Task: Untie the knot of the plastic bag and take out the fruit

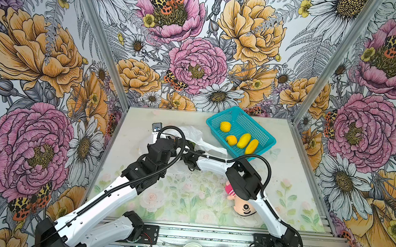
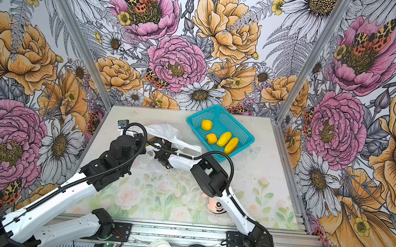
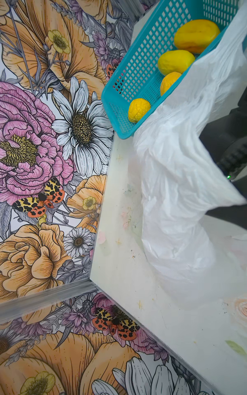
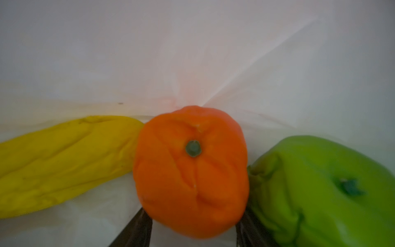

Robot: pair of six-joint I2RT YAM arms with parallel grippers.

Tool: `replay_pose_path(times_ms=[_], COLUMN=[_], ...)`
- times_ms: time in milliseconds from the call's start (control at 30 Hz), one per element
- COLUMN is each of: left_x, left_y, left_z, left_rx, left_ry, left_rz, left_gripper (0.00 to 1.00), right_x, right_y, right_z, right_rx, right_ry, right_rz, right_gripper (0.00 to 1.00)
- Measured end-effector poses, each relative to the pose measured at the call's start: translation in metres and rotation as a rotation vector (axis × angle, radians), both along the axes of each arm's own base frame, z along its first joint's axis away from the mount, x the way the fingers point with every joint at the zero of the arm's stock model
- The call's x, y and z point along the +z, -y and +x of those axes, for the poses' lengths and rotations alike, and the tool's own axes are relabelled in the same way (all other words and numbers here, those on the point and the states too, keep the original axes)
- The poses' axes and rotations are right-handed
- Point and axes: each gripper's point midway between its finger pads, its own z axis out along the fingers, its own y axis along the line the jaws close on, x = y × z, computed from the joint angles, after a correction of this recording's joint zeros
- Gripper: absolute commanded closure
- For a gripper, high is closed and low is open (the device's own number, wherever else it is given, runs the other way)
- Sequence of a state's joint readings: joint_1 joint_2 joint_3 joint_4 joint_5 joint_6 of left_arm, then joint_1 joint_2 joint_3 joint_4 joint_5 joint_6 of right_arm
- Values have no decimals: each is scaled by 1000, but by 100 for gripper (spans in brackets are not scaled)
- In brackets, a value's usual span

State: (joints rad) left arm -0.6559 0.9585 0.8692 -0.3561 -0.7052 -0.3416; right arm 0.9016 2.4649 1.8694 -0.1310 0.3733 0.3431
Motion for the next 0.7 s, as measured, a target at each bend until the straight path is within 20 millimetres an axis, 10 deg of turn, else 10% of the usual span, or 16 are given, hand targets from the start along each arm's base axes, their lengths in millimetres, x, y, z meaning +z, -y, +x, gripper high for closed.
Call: replay_pose_path(times_ms=[433, 700], left_x=[-4, -8], left_y=[-1, -5], left_z=[3, 5], left_rx=[9, 24], left_ry=[-12, -24], left_rz=[9, 17], left_gripper=[100, 100], right_x=[8, 84], right_y=[22, 49], right_z=[-24, -55], right_rx=[53, 84], right_ry=[-18, 81], right_rz=[2, 173], right_gripper=[71, 77])
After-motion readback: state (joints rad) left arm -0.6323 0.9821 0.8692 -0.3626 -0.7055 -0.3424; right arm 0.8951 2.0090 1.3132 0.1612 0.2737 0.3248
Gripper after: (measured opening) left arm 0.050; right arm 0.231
